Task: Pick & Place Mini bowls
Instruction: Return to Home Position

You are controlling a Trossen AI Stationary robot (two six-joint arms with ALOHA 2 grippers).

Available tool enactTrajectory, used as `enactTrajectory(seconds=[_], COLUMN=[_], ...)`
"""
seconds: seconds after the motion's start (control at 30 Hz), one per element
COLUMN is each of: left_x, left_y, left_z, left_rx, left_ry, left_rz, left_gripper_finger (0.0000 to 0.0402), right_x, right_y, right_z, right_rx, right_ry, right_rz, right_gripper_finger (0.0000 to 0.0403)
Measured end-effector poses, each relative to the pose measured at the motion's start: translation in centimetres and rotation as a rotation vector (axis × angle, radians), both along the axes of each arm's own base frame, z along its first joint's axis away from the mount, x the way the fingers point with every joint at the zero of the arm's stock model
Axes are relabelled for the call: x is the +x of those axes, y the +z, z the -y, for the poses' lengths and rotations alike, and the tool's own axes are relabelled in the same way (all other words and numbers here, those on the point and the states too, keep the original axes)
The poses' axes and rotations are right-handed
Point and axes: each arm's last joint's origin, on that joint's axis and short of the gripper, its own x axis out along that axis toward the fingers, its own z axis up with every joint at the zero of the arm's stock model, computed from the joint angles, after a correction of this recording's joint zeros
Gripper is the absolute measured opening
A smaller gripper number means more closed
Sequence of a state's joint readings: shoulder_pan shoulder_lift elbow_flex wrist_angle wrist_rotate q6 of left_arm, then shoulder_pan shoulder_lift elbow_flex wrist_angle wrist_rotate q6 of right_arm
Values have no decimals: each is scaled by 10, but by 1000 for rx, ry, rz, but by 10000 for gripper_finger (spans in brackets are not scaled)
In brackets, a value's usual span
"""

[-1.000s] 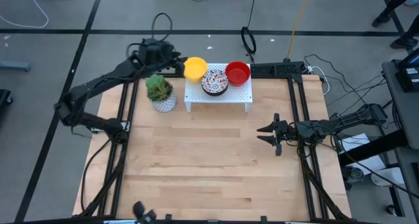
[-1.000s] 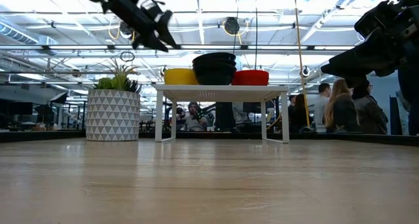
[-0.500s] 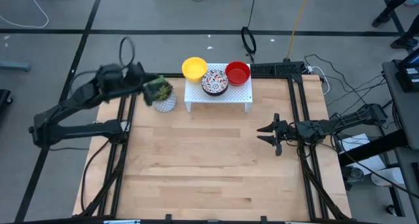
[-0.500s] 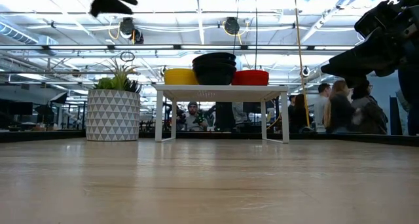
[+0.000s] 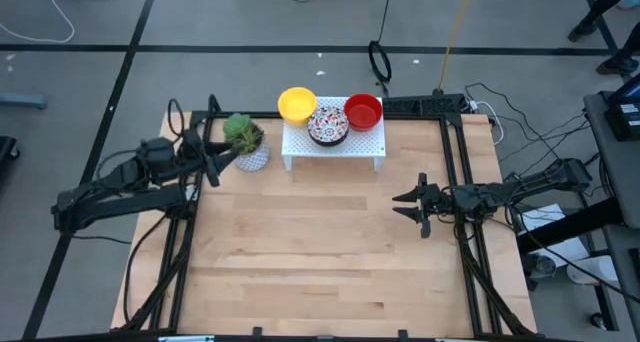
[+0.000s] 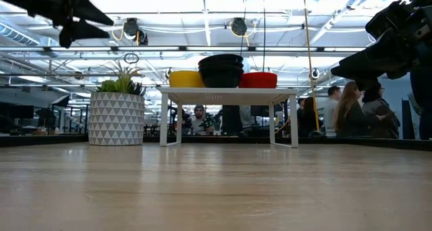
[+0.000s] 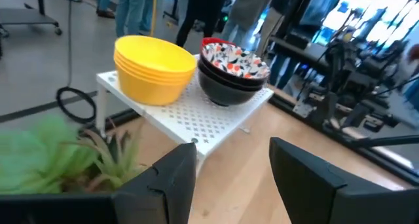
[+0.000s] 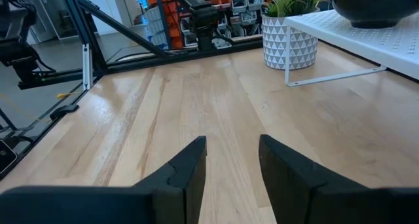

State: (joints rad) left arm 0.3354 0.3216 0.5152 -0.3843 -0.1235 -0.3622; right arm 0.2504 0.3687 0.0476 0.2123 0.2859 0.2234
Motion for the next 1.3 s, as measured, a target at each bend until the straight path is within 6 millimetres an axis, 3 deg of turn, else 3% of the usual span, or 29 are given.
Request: enactTrajectory(seconds=[0.37,0.6,1.3], left_x=[23,26,27], left_y=[-70,-98,-106], left_z=[3,8,10], left_rx=[17,29,7], left_ry=[-88,-134,-153], left_rz=[145,271,184], left_gripper_finger=[198,198,198], right_x=[0,0,0], right_y=[0,0,0], right_z=[0,0,0], right_rx=[0,0,0], right_ry=[0,0,0], right_rz=[0,0,0], right_gripper_finger=[128,128,128])
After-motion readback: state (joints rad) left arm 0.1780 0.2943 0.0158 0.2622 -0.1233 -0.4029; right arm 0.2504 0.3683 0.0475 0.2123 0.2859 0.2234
